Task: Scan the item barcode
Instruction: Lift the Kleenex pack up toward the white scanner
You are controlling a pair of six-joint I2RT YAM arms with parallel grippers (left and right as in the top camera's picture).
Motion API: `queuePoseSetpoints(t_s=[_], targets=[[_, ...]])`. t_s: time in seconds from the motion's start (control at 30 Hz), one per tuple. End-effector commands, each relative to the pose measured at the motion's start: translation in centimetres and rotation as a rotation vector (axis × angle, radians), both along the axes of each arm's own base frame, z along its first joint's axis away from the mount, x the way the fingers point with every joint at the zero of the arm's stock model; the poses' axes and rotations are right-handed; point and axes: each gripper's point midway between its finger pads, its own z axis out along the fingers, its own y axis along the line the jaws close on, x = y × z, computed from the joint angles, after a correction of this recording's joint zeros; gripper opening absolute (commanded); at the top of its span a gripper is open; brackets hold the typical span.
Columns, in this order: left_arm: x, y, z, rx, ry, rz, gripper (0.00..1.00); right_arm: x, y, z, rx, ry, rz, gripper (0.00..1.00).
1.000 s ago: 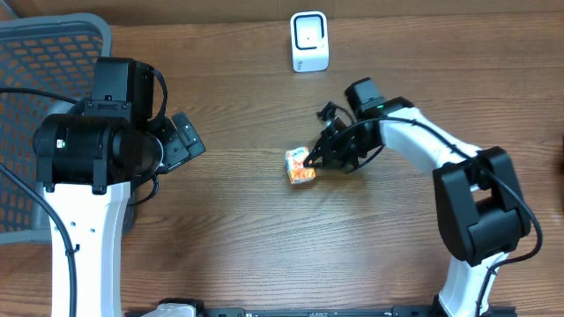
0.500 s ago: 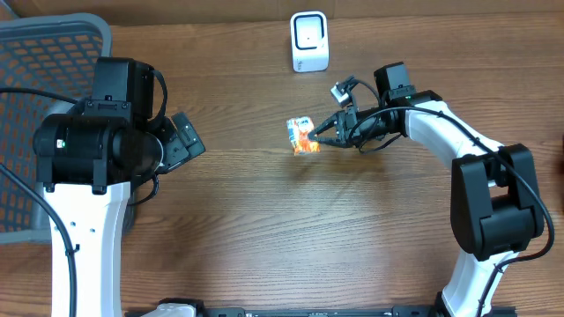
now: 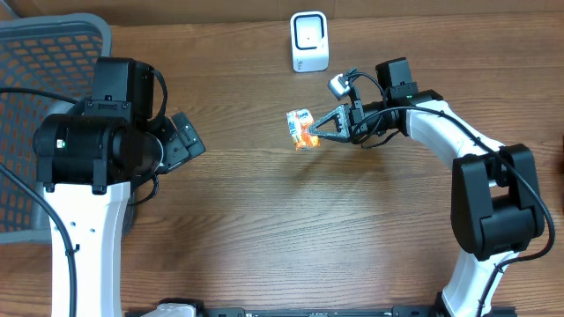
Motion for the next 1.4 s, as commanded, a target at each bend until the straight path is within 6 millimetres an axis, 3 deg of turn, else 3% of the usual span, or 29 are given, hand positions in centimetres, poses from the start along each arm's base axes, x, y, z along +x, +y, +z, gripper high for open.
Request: queuePoseSetpoints(t_s=[0.0, 0.4, 0.67, 1.37], targets=[[0.0, 0.4, -0.1, 0.005, 0.001, 0.029, 1.00, 0.2, -0.2, 1.3, 0.036, -0.023, 0.010, 0.04], [0.0, 0.4, -0.1, 0.005, 0.001, 0.029, 1.00, 2.9, -1.2, 2.7, -0.018, 0.208, -0.022, 0.04], [0.0, 0.4, -0.1, 0.005, 0.001, 0.029, 0.99, 4.0, -1.3, 3.9, -0.016, 0.186, -0.029, 0.04], [0.0, 0.4, -0.1, 0.005, 0.001, 0.029, 1.00, 4.8, -1.2, 3.4, -0.047, 0.209, -0.083, 0.04]])
